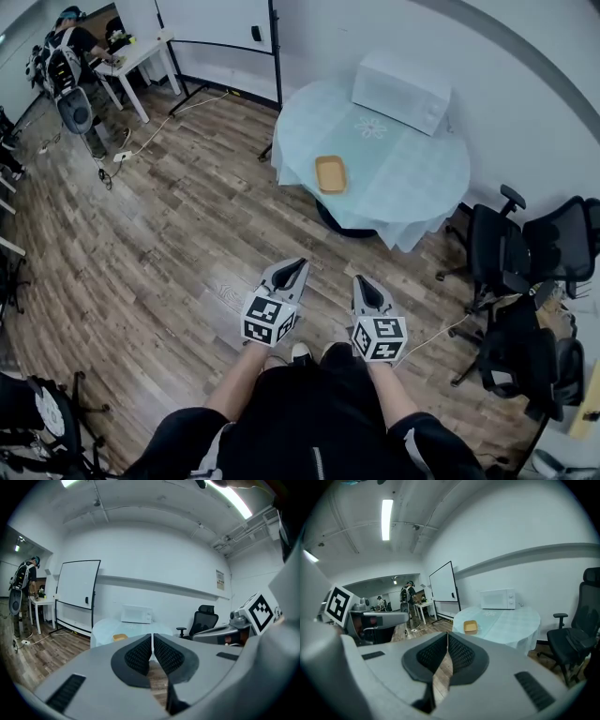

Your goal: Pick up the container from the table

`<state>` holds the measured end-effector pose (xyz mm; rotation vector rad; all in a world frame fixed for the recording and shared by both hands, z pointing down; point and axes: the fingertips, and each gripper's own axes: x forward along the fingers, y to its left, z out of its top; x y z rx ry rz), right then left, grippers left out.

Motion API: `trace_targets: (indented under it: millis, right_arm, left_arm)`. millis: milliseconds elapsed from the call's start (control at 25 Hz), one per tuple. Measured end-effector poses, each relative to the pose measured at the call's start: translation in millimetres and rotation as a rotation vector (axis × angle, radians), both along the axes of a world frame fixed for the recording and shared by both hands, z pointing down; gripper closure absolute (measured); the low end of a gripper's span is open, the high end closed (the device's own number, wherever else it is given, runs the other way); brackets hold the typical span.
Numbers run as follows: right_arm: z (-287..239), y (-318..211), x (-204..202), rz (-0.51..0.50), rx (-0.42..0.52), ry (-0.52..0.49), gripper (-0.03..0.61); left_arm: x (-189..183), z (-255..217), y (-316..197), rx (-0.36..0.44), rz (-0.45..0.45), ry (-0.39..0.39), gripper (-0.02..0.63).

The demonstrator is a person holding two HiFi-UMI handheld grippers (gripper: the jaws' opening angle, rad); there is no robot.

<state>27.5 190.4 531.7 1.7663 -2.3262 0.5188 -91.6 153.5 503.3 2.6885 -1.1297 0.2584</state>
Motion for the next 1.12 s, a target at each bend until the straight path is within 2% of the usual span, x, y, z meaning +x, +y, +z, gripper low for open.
trace_targets:
  millis: [280,600,840,1120]
  right_arm:
    - [5,-11,0,0.021,-0.014,0.005,0.552]
    - [11,-48,0,0.007,-0.013,-0.008,0.552]
    - [22,-85,7,0.002,-0.026,-0.019,0.552]
    - [22,-152,25,0.000,-0.028,-0.026,0.552]
  left_arm:
    - [-1,8,-13,-0.016,0.016,0.002,0.588]
    - [-4,13,-45,-0.021,-0.003,-0.020,0.588]
    - [1,19,-83,-0.029,-0.010,-0.032,0.588]
    - [24,21,-146,-0.038,-0.004,-0.042,0.588]
